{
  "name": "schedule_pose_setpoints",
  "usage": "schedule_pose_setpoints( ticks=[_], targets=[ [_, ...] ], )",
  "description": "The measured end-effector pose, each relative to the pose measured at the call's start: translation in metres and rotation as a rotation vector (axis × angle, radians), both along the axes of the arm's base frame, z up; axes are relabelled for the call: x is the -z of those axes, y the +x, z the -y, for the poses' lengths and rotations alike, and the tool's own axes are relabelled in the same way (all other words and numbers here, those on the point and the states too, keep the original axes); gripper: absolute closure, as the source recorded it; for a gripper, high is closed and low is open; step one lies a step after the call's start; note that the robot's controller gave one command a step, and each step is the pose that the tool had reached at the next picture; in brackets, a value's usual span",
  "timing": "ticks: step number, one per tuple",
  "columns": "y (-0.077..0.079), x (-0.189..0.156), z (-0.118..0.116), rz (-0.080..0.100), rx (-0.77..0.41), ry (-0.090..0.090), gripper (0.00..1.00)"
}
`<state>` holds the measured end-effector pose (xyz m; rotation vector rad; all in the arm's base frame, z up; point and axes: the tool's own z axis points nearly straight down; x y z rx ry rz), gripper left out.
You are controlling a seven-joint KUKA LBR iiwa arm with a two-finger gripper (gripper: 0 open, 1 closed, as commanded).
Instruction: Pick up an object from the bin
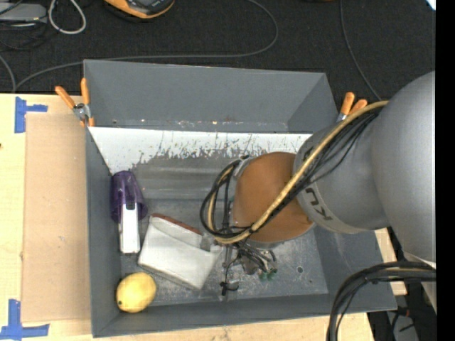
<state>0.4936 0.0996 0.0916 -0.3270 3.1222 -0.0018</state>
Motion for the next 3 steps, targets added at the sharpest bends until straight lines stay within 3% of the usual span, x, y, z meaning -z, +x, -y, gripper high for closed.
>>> schedule_pose_setpoints(
  ticks=[1, 2, 3],
  targets=[
    [0.007, -0.020, -0.076, 0.023, -0.013, 0.008, 0.00],
    [0.016, 0.022, 0.020, -0.009, 0.024, -0.006, 1.00],
    [0.016, 0.022, 0.020, -0.009, 0.025, -0.006, 1.00]
  ],
)
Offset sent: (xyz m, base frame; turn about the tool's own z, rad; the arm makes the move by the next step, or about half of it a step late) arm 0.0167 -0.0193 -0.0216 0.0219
